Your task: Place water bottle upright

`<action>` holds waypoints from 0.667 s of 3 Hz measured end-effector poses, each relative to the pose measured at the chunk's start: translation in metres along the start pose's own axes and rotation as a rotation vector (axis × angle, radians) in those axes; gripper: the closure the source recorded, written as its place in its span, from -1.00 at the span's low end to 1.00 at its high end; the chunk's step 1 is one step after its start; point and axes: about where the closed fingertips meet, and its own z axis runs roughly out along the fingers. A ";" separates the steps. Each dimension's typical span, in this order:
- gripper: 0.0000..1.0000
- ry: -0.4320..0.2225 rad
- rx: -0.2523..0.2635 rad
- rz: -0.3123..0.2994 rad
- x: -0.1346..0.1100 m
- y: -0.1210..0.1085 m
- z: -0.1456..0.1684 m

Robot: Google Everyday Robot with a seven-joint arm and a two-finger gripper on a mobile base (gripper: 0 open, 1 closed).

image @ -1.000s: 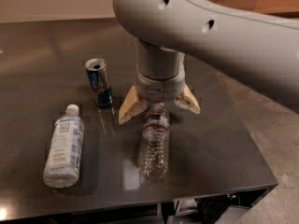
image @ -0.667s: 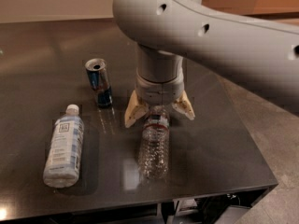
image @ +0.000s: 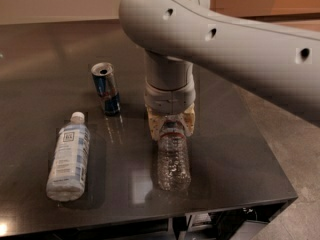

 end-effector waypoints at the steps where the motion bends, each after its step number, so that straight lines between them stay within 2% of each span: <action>1: 0.54 0.010 -0.001 -0.016 0.002 0.004 0.001; 2: 0.96 -0.023 0.003 -0.110 -0.002 0.015 -0.016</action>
Offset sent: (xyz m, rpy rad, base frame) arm 0.0024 0.0359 0.0422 -0.0261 -0.0422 0.2809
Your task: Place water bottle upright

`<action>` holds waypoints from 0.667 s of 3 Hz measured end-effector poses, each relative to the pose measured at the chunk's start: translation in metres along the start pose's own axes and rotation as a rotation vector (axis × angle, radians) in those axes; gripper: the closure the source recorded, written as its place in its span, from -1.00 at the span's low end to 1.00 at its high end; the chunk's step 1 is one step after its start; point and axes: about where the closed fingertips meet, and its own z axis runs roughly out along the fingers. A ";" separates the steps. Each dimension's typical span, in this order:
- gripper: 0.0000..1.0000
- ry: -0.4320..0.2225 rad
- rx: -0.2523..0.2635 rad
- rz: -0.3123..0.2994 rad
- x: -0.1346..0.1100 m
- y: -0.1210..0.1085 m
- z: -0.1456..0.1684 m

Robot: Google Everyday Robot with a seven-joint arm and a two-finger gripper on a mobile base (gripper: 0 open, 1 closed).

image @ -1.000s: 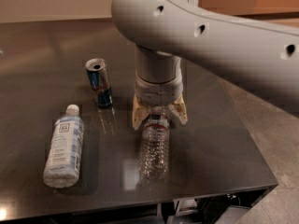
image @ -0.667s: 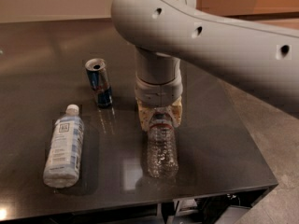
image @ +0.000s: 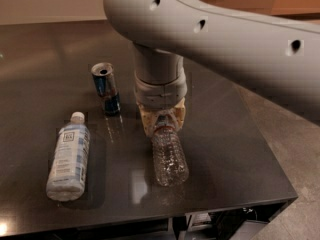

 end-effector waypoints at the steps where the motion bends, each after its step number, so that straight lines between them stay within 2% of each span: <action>1: 1.00 -0.064 0.007 -0.179 -0.016 0.013 -0.028; 2: 1.00 -0.167 0.009 -0.353 -0.031 0.020 -0.054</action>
Offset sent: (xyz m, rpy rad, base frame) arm 0.0347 0.0450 0.0844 -0.0069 -0.2346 0.7892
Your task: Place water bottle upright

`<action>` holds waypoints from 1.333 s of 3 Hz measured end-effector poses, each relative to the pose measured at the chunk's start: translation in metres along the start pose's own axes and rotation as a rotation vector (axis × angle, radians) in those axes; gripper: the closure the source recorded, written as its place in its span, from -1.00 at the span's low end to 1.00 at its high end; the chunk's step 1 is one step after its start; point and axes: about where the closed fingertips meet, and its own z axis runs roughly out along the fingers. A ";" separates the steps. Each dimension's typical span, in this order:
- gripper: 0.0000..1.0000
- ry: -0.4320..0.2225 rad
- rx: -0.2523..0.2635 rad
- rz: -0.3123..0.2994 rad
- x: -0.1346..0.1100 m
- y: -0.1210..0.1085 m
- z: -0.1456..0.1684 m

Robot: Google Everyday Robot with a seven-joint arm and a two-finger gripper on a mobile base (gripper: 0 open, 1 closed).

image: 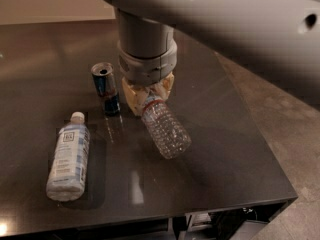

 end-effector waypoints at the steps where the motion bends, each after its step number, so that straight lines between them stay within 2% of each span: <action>1: 1.00 -0.122 -0.019 -0.150 -0.013 -0.001 -0.023; 2: 1.00 -0.247 -0.066 -0.268 -0.019 -0.001 -0.041; 3: 1.00 -0.364 -0.140 -0.343 -0.024 -0.004 -0.052; 4: 1.00 -0.393 -0.153 -0.429 -0.024 0.005 -0.059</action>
Offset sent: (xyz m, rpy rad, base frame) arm 0.0045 0.0139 0.0660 0.1796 -0.2902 0.7274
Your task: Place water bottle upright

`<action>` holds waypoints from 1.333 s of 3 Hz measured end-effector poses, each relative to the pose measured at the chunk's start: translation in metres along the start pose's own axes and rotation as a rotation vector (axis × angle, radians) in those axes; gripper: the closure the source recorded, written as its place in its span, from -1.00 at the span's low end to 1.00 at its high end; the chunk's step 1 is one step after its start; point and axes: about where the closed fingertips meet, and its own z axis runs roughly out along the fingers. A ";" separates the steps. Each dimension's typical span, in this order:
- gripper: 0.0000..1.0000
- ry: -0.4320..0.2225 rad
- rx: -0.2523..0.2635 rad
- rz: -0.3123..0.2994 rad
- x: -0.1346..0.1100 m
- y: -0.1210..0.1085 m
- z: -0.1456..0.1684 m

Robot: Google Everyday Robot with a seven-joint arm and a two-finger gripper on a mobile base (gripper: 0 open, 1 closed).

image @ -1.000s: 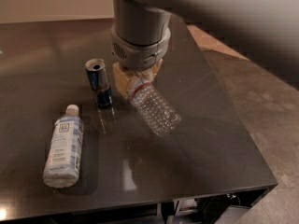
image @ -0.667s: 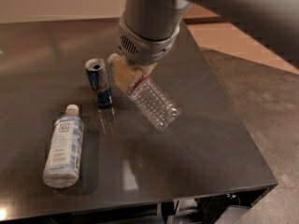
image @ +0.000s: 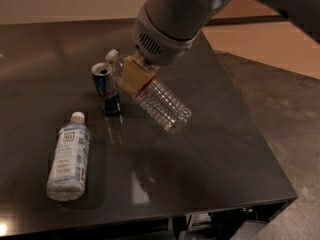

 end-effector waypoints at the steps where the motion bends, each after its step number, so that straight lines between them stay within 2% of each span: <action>1: 1.00 -0.014 0.002 -0.001 -0.002 0.001 -0.001; 2: 1.00 -0.085 -0.015 0.026 0.000 0.001 0.003; 3: 1.00 -0.218 -0.051 0.059 0.010 0.003 0.015; 4: 1.00 -0.363 -0.056 0.091 0.011 -0.003 0.022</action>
Offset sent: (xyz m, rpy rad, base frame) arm 0.0090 -0.0041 -0.0205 0.3284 -0.0519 -0.0333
